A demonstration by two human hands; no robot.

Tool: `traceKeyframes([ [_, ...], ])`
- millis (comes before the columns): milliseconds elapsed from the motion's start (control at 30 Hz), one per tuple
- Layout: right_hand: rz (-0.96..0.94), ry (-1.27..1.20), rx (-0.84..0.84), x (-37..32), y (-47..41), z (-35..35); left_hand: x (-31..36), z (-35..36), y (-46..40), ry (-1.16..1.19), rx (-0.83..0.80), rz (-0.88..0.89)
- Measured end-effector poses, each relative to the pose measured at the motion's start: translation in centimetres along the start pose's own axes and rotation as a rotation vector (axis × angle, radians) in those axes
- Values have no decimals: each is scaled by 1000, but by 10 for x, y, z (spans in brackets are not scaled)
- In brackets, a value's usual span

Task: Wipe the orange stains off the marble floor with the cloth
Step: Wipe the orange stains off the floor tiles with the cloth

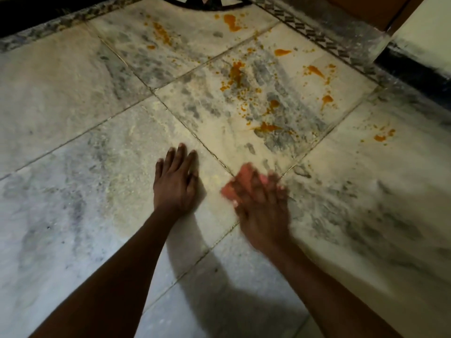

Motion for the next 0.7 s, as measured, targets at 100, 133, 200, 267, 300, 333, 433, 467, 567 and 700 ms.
traceKeyframes([
  [100,-515,46,-263,-49,71,15,-2,-1,2,2,9,8],
  [133,-623,59,-320,-42,88,10,-1,0,3,3,10,9],
  [200,-704,138,-339,-7,95,0,0,0,3,-2,11,6],
  [267,-463,164,-224,41,67,-10,1,1,3,-10,20,0],
  [300,-223,114,-129,63,51,-18,1,2,2,-11,25,1],
  [333,-6,57,-24,74,41,-25,1,2,3,-13,30,2],
  [433,21,-4,3,24,47,-8,2,2,4,-26,3,5],
  [467,-156,-7,-88,-7,59,5,2,2,4,-27,-9,-2],
  [567,-593,18,-250,-43,105,8,4,-1,5,-26,-39,-12],
  [700,-375,135,-157,24,78,-8,4,0,8,-28,-27,-15],
])
Point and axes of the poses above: each hand's wrist, its own y-axis away from the middle knuckle, its own z-axis out of the palm, x = y × z, the point moved 9 cm from there along -y, towards the middle knuckle, and after that the axes turned 11 degrees about -y, right-handed, at the moved point
